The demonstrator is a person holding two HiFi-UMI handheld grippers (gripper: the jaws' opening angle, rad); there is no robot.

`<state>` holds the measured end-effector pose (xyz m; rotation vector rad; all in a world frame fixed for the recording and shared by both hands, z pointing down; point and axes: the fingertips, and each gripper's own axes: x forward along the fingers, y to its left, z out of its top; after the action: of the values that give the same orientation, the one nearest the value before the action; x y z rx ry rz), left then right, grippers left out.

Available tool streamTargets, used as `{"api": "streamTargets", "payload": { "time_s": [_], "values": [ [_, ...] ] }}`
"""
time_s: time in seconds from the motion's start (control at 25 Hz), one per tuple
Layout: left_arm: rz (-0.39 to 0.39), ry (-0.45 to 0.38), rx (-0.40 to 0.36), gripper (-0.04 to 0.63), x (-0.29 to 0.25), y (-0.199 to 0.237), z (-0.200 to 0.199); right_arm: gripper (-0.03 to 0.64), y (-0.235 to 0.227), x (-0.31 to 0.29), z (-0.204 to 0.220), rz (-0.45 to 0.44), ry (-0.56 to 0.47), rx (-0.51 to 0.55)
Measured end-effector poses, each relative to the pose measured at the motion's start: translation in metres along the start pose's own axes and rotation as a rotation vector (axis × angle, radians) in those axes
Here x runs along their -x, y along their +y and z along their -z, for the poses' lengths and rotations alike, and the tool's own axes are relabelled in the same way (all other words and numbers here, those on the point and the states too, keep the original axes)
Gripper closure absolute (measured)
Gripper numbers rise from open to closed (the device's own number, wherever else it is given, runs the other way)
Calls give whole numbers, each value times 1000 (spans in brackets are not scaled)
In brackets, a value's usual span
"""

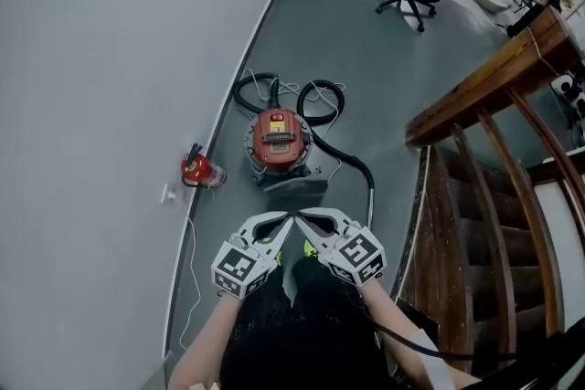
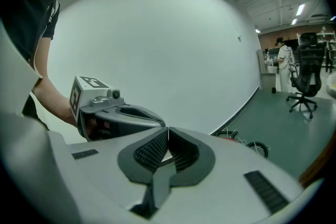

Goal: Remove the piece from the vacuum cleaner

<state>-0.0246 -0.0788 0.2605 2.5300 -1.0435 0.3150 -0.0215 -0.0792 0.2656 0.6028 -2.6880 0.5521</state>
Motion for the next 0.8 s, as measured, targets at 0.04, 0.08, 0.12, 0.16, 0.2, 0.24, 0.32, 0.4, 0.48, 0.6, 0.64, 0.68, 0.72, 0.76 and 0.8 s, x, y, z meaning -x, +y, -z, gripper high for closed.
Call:
{"api": "streamTargets", "payload": {
  "time_s": [0.04, 0.08, 0.12, 0.16, 0.2, 0.24, 0.32, 0.4, 0.48, 0.6, 0.64, 0.68, 0.72, 0.76, 0.8],
  "values": [
    [-12, 0, 3, 587, -3, 2, 2, 601, -3, -2, 3, -8, 3, -1],
    [-22, -1, 7, 586, -5, 6, 5, 601, -6, -5, 5, -16, 7, -1],
    [-31, -3, 10, 586, -8, 9, 7, 601, -9, -8, 6, -22, 12, 2],
    [-38, -5, 12, 586, -11, 11, 9, 601, -13, -10, 8, -26, 17, 6],
    [-43, -6, 13, 586, -15, 13, 10, 601, -17, -11, 10, -29, 22, 10],
    [-46, -7, 17, 586, -18, 15, 11, 601, -20, -13, 11, -31, 27, 13],
    [-50, -5, 25, 586, -23, 19, 15, 601, -26, -16, 14, -35, 33, 12],
    [-50, 4, 25, 586, -29, 21, 20, 601, -33, -18, 21, -34, 47, 16],
    [-46, 14, 21, 586, -37, 25, 26, 601, -41, -21, 28, -31, 61, 21],
    [-45, 23, 23, 586, -51, 34, 36, 601, -54, -29, 37, -35, 74, 20],
    [-46, 26, 23, 586, -55, 36, 40, 601, -57, -31, 43, -36, 79, 19],
    [-45, 29, 24, 586, -59, 37, 44, 601, -61, -32, 48, -38, 84, 18],
    [-44, 31, 24, 586, -64, 39, 49, 601, -65, -34, 53, -40, 89, 18],
    [-42, 34, 24, 586, -69, 40, 53, 600, -69, -36, 59, -42, 95, 17],
    [-40, 38, 26, 586, -72, 41, 58, 600, -72, -37, 65, -44, 103, 15]
  ]
}}
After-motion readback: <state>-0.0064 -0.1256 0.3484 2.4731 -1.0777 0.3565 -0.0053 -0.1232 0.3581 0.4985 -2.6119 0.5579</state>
